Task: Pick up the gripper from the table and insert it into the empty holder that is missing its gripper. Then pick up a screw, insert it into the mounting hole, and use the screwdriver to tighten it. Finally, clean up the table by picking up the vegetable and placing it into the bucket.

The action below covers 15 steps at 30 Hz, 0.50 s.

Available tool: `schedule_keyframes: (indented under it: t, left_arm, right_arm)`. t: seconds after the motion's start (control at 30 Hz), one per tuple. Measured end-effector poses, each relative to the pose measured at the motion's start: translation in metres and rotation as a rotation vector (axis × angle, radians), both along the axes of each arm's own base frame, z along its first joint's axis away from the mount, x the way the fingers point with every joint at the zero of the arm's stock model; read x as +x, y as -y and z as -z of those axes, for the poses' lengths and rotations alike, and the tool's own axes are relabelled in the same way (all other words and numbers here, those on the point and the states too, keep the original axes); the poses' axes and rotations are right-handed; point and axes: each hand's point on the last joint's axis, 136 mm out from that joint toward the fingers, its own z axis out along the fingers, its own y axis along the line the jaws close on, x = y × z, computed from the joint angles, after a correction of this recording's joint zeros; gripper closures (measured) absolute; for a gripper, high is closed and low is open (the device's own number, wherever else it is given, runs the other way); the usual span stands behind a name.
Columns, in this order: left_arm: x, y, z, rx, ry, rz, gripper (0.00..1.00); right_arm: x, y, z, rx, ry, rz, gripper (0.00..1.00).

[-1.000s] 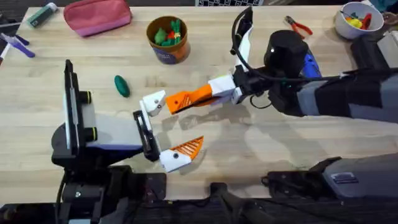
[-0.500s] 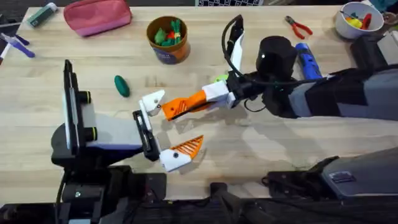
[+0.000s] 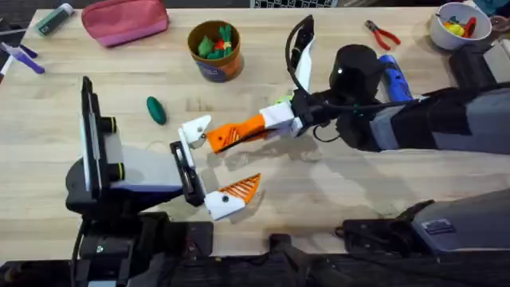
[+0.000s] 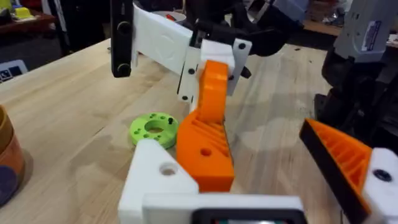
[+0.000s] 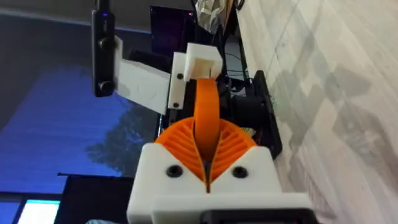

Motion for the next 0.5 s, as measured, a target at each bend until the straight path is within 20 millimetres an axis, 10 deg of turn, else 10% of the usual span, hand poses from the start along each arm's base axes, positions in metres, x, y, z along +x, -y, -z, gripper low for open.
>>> schedule_keyframes:
  t: [0.5]
  left_arm:
    - [-0.0005, 0.0002, -0.0001, 0.003, 0.008, 0.003, 0.015]
  right_arm:
    - [0.0013, -0.0006, -0.0089, 0.021, 0.005, 0.003, 0.992]
